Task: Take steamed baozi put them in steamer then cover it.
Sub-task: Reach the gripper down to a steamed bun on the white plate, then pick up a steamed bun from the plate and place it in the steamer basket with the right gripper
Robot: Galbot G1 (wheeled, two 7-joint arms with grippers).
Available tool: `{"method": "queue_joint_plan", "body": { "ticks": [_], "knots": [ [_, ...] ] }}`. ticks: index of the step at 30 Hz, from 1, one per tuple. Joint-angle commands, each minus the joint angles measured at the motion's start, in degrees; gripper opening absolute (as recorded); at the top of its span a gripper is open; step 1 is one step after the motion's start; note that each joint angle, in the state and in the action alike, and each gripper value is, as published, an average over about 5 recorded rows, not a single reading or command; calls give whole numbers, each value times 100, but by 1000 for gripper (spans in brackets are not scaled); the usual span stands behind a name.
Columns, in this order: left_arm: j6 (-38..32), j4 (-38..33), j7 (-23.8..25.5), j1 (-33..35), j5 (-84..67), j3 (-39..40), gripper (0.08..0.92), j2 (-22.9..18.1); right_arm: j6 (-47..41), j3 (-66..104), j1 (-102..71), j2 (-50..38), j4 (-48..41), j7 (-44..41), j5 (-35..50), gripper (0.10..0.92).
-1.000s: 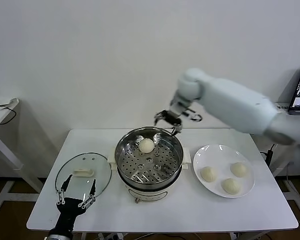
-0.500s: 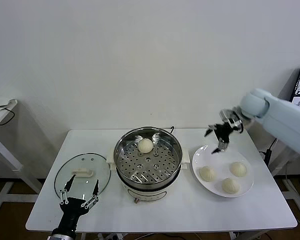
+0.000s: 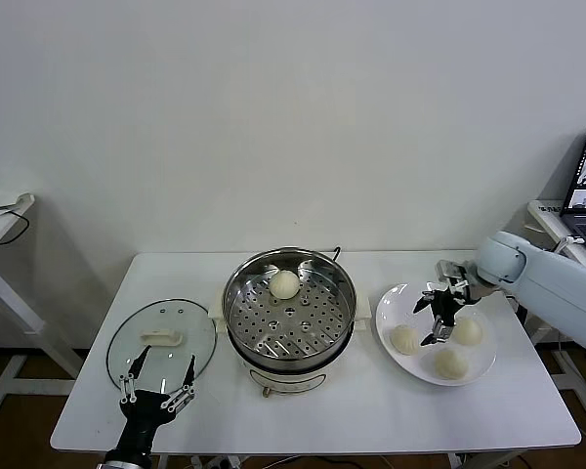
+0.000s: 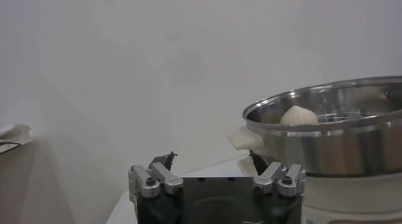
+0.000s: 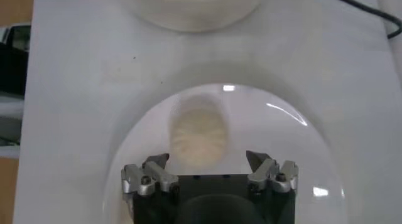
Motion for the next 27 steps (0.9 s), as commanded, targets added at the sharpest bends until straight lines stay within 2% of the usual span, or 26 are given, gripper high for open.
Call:
{"method": "queue_joint_plan", "body": {
  "ticks": [1,10,18,27],
  "knots": [
    [-9,26,-7,14,-3,3,823,8,-146,-83,-203,298,-172,136,50,823],
    [-22,55,-19,24,-3,-15,823,0,-146,-185,-178,409,-211,100,-72,813],
    [-20,87,-30,-11,-21,-70,823,-6,-100,-202,-39,372,-181,-2,-230,652],
    [-5,75,-42,-54,-39,-84,823,23,242,-774,1576,272,-68,-752,-330,619]
  ]
}}
